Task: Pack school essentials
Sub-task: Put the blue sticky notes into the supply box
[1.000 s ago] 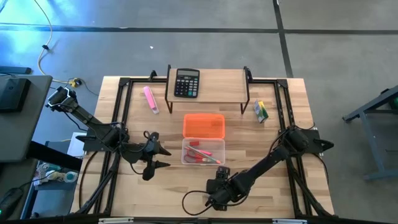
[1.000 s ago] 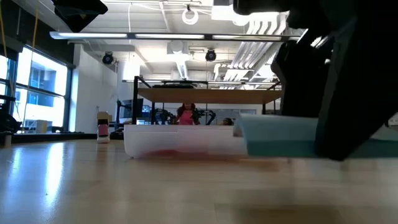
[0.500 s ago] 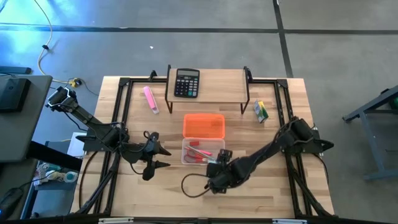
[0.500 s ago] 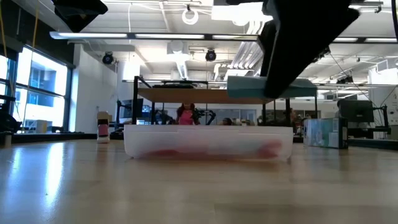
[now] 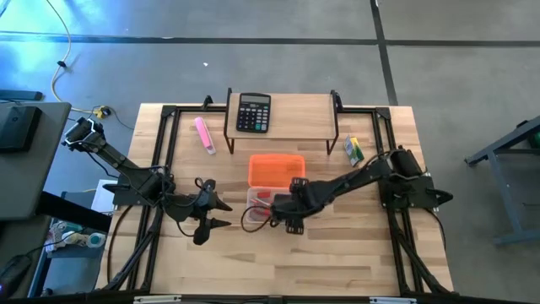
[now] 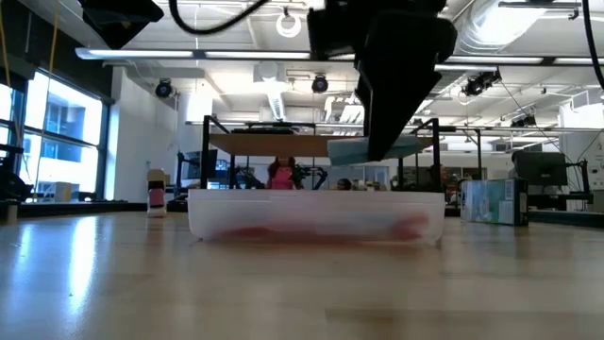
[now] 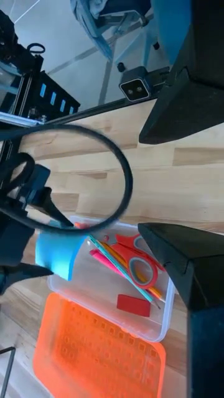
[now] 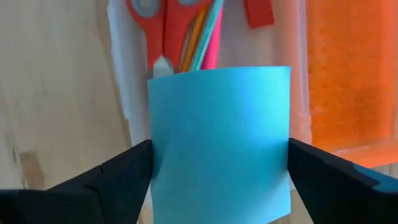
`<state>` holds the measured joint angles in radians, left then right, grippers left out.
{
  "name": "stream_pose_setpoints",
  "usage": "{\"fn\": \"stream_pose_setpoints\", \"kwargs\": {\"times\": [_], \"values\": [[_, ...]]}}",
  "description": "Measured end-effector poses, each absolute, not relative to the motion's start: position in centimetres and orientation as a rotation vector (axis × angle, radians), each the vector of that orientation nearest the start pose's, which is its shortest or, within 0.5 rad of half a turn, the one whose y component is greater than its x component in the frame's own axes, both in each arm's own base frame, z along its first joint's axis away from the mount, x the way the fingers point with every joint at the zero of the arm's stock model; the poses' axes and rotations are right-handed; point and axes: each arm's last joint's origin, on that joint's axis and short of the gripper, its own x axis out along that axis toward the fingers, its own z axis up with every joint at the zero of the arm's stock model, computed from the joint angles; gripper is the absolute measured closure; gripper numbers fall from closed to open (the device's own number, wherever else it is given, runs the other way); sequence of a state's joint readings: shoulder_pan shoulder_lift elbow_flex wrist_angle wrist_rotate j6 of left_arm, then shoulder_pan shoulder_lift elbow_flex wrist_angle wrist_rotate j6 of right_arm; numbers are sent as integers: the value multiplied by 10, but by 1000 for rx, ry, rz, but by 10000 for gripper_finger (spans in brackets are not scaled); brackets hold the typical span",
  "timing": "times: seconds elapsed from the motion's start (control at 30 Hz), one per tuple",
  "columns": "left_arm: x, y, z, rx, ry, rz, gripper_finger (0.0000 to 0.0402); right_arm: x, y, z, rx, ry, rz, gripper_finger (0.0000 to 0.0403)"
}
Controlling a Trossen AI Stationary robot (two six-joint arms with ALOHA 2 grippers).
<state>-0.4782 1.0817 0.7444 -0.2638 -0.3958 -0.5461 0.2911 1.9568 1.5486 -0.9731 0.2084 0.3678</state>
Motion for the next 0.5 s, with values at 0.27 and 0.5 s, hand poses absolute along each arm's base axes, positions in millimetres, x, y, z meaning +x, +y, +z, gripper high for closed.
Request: {"fn": "stream_pose_setpoints", "kwargs": {"times": [0.27, 0.5], "values": [[205, -94, 259, -278, 546, 70, 193, 376, 84, 211, 12, 1363, -115, 61], [205, -94, 259, -278, 546, 70, 193, 377, 71, 210, 41, 1402, -63, 55]]}}
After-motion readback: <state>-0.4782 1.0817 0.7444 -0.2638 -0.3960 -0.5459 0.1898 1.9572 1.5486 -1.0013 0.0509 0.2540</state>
